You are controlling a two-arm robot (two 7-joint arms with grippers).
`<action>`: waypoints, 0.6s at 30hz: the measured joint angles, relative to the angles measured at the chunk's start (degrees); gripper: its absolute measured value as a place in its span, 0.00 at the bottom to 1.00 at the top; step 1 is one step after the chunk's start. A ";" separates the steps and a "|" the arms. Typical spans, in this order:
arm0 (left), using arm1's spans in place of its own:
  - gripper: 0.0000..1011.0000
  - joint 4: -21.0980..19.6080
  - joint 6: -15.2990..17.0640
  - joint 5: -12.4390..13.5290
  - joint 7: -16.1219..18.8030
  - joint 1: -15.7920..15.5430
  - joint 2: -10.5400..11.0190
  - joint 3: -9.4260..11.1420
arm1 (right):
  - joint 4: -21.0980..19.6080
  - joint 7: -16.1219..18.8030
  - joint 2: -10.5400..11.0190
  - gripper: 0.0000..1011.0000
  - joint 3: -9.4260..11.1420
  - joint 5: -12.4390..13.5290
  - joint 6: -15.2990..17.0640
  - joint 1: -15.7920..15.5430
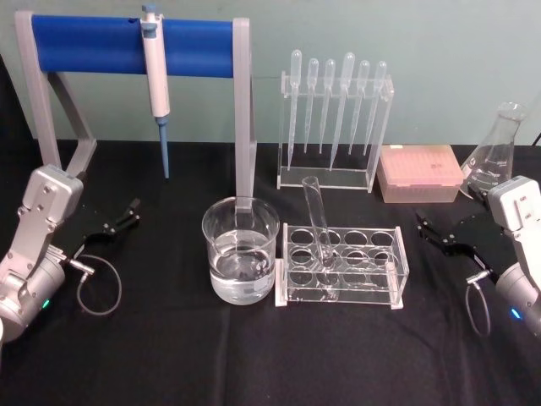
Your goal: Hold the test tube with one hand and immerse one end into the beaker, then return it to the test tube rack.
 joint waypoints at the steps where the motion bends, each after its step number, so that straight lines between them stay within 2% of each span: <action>1: 0.99 0.00 0.00 0.00 0.00 0.00 0.00 0.00 | 0.00 0.00 0.00 0.99 0.00 0.00 0.00 0.00; 18: 0.99 0.00 0.00 0.00 0.00 0.00 0.00 0.00 | 0.00 0.00 0.00 0.99 0.00 0.00 0.00 0.00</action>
